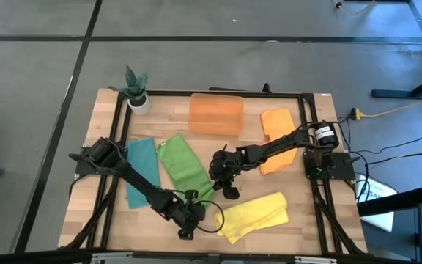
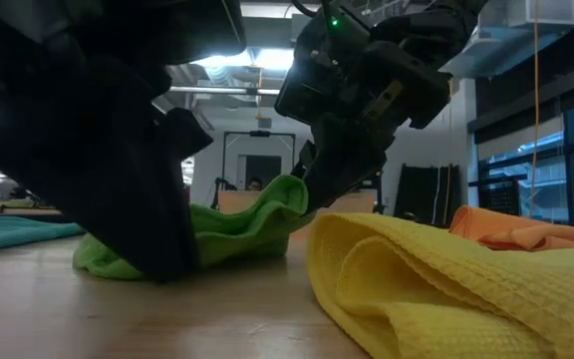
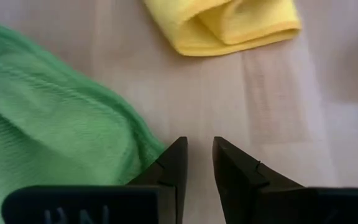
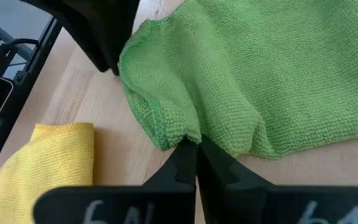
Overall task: Roll microfiber towels into tight, uniform cylinder then place into a basket
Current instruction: Roll the green microfiber cloth
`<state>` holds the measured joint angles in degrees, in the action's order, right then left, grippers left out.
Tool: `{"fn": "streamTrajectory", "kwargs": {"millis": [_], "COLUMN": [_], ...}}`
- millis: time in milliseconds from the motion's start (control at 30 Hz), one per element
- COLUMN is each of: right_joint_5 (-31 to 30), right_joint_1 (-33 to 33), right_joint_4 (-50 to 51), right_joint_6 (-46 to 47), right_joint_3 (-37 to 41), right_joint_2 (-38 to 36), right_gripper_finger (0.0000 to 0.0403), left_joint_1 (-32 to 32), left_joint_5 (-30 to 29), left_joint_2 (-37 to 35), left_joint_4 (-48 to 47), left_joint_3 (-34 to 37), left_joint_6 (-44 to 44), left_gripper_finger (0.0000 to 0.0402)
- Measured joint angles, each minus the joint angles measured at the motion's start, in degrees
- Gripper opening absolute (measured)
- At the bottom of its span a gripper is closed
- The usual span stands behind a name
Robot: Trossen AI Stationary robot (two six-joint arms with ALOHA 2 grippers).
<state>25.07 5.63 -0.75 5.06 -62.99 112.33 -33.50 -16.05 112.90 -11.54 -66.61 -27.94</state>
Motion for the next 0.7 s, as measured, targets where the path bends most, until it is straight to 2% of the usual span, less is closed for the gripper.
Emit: {"fn": "streamTrajectory", "kwargs": {"millis": [133, 433, 600, 700], "right_joint_5": [0.1, 3.7, 10.6, 11.3], "right_joint_1": [0.0, -0.1, -0.9, -1.1], "right_joint_4": [0.1, 2.7, 3.1, 3.1], "right_joint_6": [0.6, 0.9, 2.2, 2.4], "right_joint_3": [0.0, 0.0, 0.0, 0.0], "right_joint_2": [0.0, 0.0, 0.0, 0.0], "right_gripper_finger": [0.0003, 0.0003, 0.0003, 0.0003], "left_joint_1": [0.0, -0.1, -0.1, -0.4], "left_joint_5": [-3.2, -4.8, -4.8, -6.1], "left_joint_2": [0.0, -0.1, -0.1, -0.3], "left_joint_4": [-1.7, -6.2, -6.2, -6.9], "left_joint_3": [0.0, -0.1, -0.1, 0.0], "left_joint_6": [-0.4, -5.4, -6.1, -6.0], "left_gripper_finger": [0.0066, 0.0065, 0.0064, 0.0064]}}
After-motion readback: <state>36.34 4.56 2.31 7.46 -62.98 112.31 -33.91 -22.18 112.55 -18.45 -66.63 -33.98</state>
